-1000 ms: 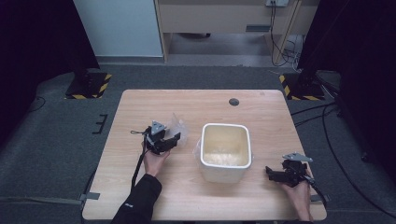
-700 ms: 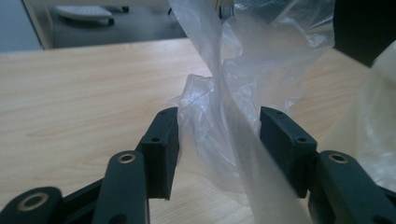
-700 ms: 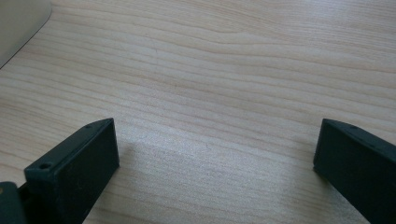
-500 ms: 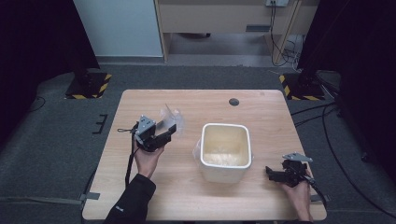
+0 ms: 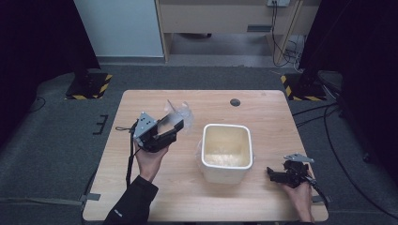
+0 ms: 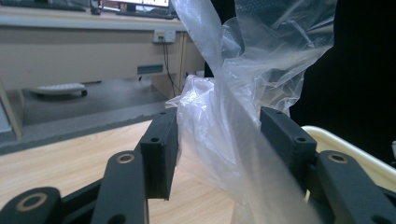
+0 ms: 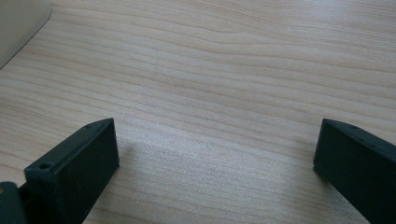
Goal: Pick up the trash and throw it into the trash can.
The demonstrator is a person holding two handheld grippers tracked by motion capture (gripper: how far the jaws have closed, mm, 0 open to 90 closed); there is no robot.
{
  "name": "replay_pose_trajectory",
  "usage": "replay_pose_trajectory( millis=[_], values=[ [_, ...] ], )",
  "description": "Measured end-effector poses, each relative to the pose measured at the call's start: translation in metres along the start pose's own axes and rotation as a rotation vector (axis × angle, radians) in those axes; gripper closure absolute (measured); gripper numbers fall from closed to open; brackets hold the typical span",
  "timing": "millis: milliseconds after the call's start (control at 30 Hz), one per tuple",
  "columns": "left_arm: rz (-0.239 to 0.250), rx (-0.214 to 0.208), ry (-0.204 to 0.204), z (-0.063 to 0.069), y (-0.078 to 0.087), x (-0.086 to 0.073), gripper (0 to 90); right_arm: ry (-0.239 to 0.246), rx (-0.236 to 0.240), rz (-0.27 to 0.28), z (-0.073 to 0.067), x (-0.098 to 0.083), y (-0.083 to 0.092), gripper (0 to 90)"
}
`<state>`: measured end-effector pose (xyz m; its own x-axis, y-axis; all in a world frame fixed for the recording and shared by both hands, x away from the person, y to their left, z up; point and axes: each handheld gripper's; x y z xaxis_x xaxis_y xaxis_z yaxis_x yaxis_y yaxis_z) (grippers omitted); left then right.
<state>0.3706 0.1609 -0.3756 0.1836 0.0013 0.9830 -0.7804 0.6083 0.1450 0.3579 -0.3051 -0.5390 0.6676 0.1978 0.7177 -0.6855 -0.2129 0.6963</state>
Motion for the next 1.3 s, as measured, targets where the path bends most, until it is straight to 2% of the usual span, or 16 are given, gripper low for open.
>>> replay_pose_trajectory(
  millis=[267,367,500,900,1167,1233,1300],
  values=[
    [0.032,-0.059,-0.017,0.023,-0.005,0.01,47.5,0.001,-0.001,0.001,0.0,0.0,0.0,0.3],
    [0.048,-0.075,-0.01,0.029,-0.007,0.011,47.4,0.0,0.0,0.0,0.0,0.0,0.0,0.3],
    [0.046,-0.101,-0.011,0.038,-0.012,0.01,47.5,0.001,-0.001,0.001,0.0,0.0,0.0,0.3],
    [-0.031,-0.168,-0.046,0.069,-0.038,-0.011,47.0,0.001,-0.001,0.001,0.0,0.0,0.0,0.3],
    [-0.086,-0.202,-0.059,0.081,-0.053,-0.025,46.0,0.0,0.0,0.0,0.0,0.0,0.0,0.3],
    [-0.1,-0.213,-0.061,0.083,-0.056,-0.027,43.0,0.001,-0.001,0.001,0.0,0.0,0.0,0.3],
    [-0.104,-0.22,-0.062,0.084,-0.059,-0.029,35.9,0.0,0.0,0.0,0.0,0.0,0.0,0.3]
  ],
)
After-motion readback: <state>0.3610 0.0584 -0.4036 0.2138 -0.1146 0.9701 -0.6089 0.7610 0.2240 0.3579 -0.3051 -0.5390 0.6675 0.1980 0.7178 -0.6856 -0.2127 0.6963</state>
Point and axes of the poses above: each handheld gripper's, and its own axes: y roughly backward along the jaws, x roughly out of its top, z roughly to its right, and after that the axes turned 1 degree about z, right-handed
